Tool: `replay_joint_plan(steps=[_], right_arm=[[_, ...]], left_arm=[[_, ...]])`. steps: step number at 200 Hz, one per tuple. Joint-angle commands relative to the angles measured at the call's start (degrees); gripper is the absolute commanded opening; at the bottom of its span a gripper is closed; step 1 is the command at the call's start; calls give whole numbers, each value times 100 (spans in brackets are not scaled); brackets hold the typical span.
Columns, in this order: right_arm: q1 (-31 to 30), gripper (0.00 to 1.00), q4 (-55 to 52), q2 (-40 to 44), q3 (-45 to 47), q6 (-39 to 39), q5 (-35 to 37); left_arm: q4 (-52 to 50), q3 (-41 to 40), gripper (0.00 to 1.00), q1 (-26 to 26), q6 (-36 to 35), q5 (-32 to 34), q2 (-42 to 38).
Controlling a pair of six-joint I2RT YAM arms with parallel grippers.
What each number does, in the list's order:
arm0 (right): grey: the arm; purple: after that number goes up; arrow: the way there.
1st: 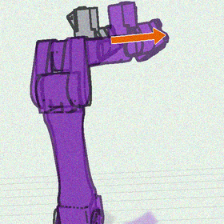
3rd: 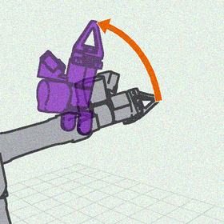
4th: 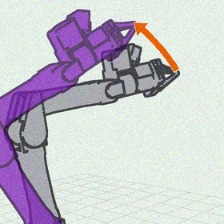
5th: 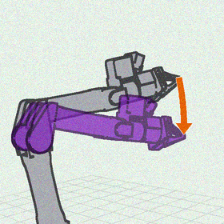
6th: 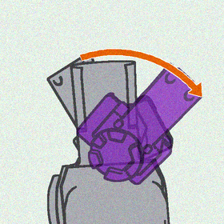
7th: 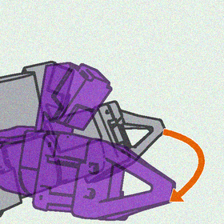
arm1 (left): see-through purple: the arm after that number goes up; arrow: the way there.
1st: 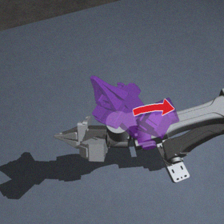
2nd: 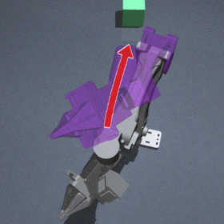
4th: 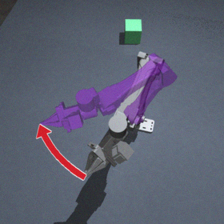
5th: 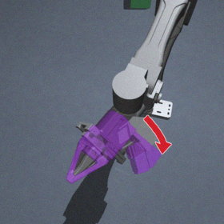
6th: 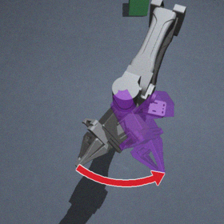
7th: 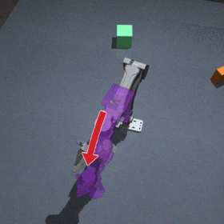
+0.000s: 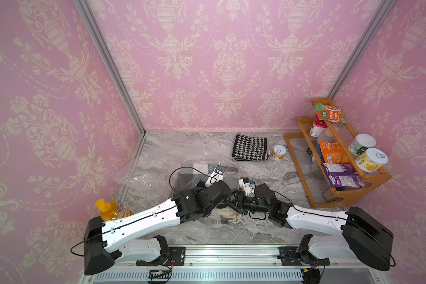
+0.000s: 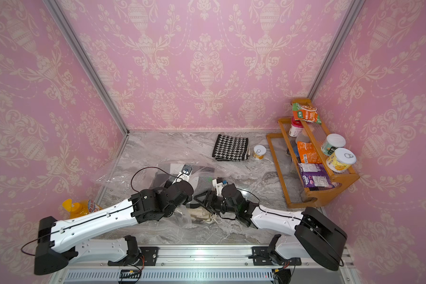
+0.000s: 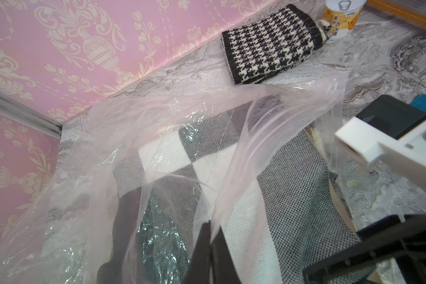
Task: Take the scarf out of the vacuum bag
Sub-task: Adjust the scarf in the vacuum bag.
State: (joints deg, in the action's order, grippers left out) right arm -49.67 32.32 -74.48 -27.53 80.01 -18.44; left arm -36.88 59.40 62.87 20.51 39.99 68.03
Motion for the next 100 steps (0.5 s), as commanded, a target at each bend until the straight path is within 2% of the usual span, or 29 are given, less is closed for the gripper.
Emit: replay_joint_plan(steps=[1, 33, 70, 100], right_arm=[[45, 50, 15, 14, -323, -106, 13], [41, 49, -252, 267, -603, -240, -116], [54, 59, -551, 310, -508, -313, -29], [66, 65, -138, -60, -216, -111, -24]], left_arm=[[54, 1, 0, 48, -21, 60, 17], [47, -14, 0, 45, 3, 54, 13], [97, -47, 0, 48, 10, 49, 4], [115, -27, 0, 48, -7, 35, 43]])
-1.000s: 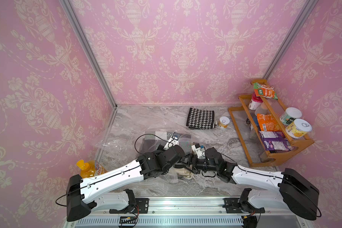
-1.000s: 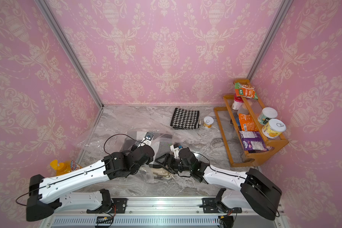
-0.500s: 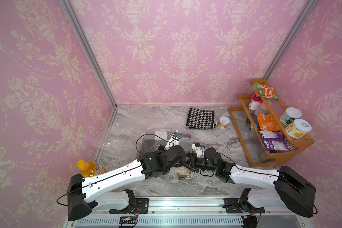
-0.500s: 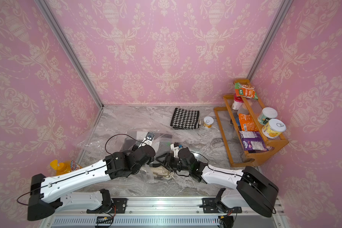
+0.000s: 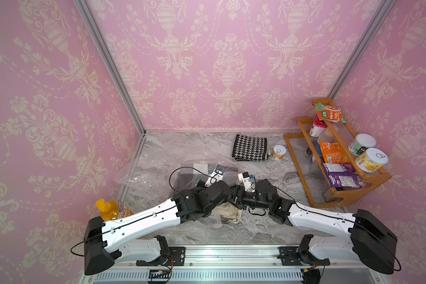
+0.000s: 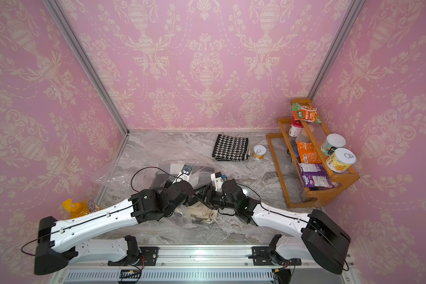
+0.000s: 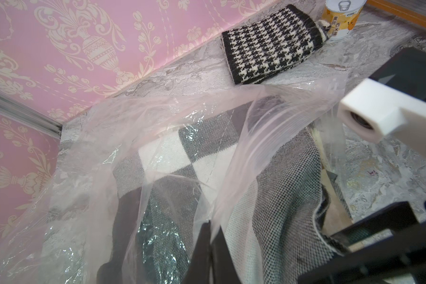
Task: Take the scarf out of the vacuum bag
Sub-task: Adjust the scarf in the vacuum bag.
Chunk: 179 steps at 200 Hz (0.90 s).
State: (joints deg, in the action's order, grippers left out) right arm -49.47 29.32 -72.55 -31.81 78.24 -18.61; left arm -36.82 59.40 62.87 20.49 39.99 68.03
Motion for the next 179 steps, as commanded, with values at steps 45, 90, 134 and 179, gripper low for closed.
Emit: replay_joint_plan(steps=[45, 90, 134, 179], right_arm=[[76, 75, 667, -740, 484, 171, 90], [334, 78, 1640, -1123, 682, 278, 99], [508, 66, 1823, -1231, 532, 392, 120], [536, 3, 1714, -1041, 313, 446, -91]], left_arm=[[113, -37, 0, 49, -19, 44, 35], [98, -55, 0, 48, -18, 44, 17], [110, -60, 0, 49, -19, 1, 32], [135, -59, 0, 47, -19, 7, 79]])
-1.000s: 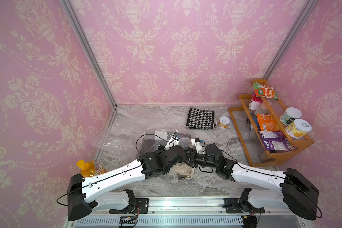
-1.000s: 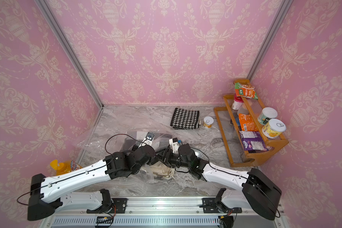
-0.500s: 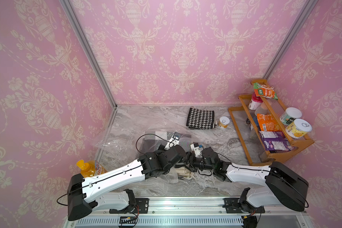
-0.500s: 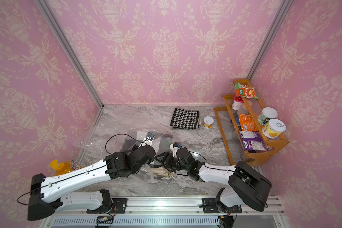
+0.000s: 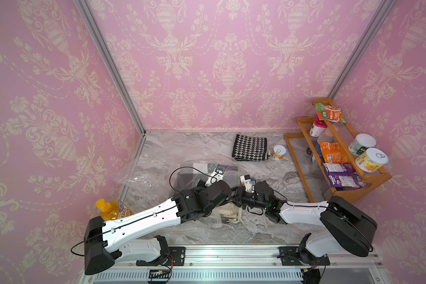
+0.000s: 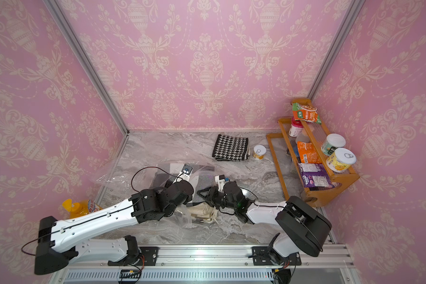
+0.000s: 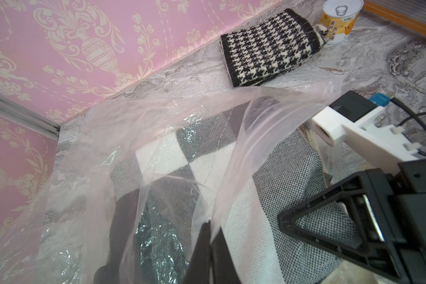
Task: Take the scarf out of the vacuum bag
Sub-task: Adjust the scarf in the vacuum bag.
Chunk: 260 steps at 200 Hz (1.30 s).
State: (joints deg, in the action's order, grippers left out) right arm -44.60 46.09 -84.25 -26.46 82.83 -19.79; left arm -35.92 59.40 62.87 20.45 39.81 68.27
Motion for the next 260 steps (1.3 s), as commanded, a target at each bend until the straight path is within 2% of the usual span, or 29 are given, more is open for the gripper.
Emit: replay_joint_plan(steps=[1, 26, 34, 81, 100, 134, 152, 160, 178, 189, 212, 218, 260], right_arm=[[48, 1, 26, 137, -221, -13, 23], [14, 0, -449, 491, -331, -120, -54], [-2, 7, -702, 636, -425, -193, -93], [-75, 11, -3395, 1677, -1370, -1244, 6], [-67, 15, -4015, 1839, -1520, -1475, 67], [-5, 18, -3621, 1608, -1189, -1291, -72], [-5, 24, -3251, 1427, -1019, -1160, -128], [-5, 31, -3157, 1375, -957, -1132, -124], [3, 56, -3162, 1315, -899, -1148, -83], [19, 65, -3246, 1325, -877, -1202, 2], [125, 68, -3493, 1431, -767, -1359, 235], [171, 72, -3547, 1454, -743, -1380, 275], [397, 73, -3533, 1349, -785, -1496, 234]], left_arm=[[39, -59, 0, 44, -14, 25, 55], [50, -77, 0, 43, -30, 49, 72], [50, -69, 0, 46, -32, 57, 87], [85, -38, 0, 48, -56, 63, 160], [110, -36, 0, 43, -64, 83, 169], [139, -26, 0, 41, -76, 90, 176], [121, -18, 0, 38, -82, 89, 169], [112, -24, 0, 39, -79, 81, 162], [103, -14, 0, 47, -73, 79, 144], [90, -16, 0, 41, -64, 73, 134], [89, -31, 0, 48, -58, 68, 116], [98, -26, 0, 41, -53, 70, 109], [100, -43, 0, 42, -50, 70, 90]])
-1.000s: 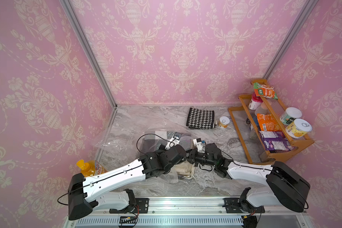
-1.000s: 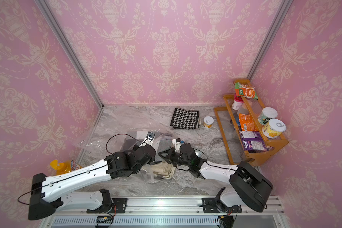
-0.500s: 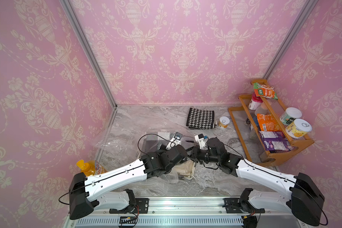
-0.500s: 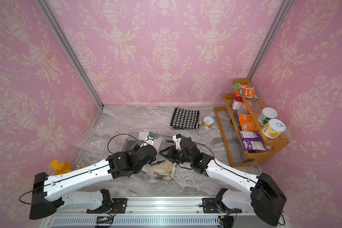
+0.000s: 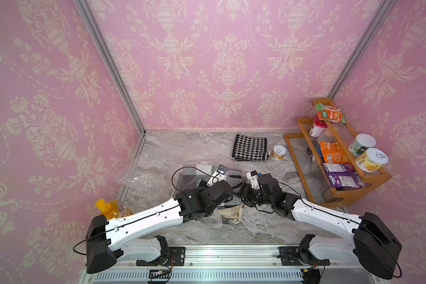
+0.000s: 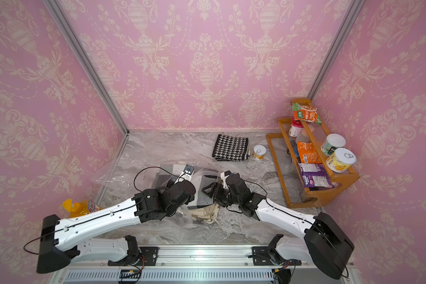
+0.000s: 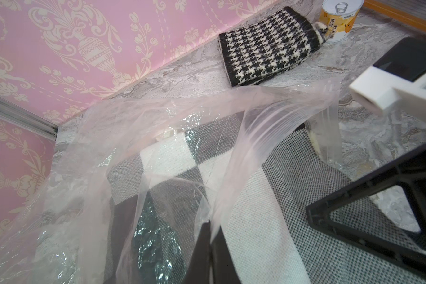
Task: Take the scarf out of the vacuum bag
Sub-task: Adjust the scarf in the vacuum bag, then take out the scarf from the vacuum bag.
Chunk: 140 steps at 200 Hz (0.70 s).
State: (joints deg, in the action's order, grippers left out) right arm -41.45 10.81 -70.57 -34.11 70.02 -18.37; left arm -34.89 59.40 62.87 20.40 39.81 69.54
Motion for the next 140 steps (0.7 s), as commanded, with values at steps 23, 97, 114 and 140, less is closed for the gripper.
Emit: replay_joint_plan(steps=[23, 97, 114, 140], right_arm=[[98, 70, 140, -227, -211, -218, -29], [95, 1, 611, -121, -221, 74, -289], [98, 0, 547, -34, -202, 65, -346], [95, 0, 149, 203, -280, -101, -443]], left_arm=[[9, -48, 0, 49, -40, 59, -21], [61, -83, 0, 43, -45, 61, 37], [70, -93, 0, 40, -45, 71, 38], [79, -95, 0, 37, -46, 136, 65]])
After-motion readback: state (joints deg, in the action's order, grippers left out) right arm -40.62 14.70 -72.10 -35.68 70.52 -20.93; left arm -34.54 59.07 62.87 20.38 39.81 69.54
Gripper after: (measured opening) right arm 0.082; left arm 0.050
